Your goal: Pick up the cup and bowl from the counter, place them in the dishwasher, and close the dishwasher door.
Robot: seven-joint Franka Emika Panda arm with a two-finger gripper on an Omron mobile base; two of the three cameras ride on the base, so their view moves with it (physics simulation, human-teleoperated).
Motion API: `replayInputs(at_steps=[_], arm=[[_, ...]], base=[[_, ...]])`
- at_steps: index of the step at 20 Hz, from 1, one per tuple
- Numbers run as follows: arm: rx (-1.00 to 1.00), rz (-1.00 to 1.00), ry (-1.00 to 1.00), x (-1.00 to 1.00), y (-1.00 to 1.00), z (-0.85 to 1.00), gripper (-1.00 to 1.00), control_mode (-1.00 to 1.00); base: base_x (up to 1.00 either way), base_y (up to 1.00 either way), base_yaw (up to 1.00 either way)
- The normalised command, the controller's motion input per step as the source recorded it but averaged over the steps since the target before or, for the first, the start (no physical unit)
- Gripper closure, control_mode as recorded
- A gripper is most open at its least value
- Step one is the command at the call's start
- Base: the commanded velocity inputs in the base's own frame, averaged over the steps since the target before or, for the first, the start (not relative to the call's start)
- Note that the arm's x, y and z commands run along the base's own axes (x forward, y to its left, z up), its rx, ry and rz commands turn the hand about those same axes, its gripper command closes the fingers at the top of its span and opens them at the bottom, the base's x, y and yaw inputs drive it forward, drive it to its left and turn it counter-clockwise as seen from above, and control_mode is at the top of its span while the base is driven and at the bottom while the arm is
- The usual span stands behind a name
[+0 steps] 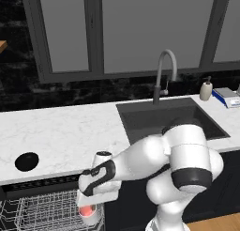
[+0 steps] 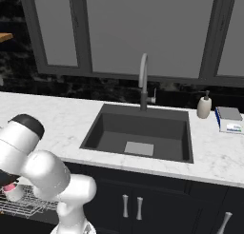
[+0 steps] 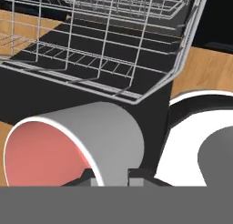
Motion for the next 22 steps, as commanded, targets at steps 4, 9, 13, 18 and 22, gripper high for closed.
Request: replayInputs(at_steps=[4,9,13,18,22], arm=[[-0.20,0.12,0.01,0.03,0.01,-0.94,1.00,-1.00],[-0.08,0.07,-0.24,0.24,0.02,-0.22,1.00,-1.00],[-0.02,0.03,-0.30,0.26,0.05,-0.04,1.00,-1.00],[-0.09,0.01,-0.28,0.03,0.39,-0.44,1.00,-1.00],[-0.02,0.00,-0.16,0.31,0.19,-0.64,1.00,-1.00]], base=[[0.00,0.00,0.00],[0.00,0.00,0.00],[0.00,0.00,0.00],[0.00,0.00,0.00],[0.00,0.00,0.00]])
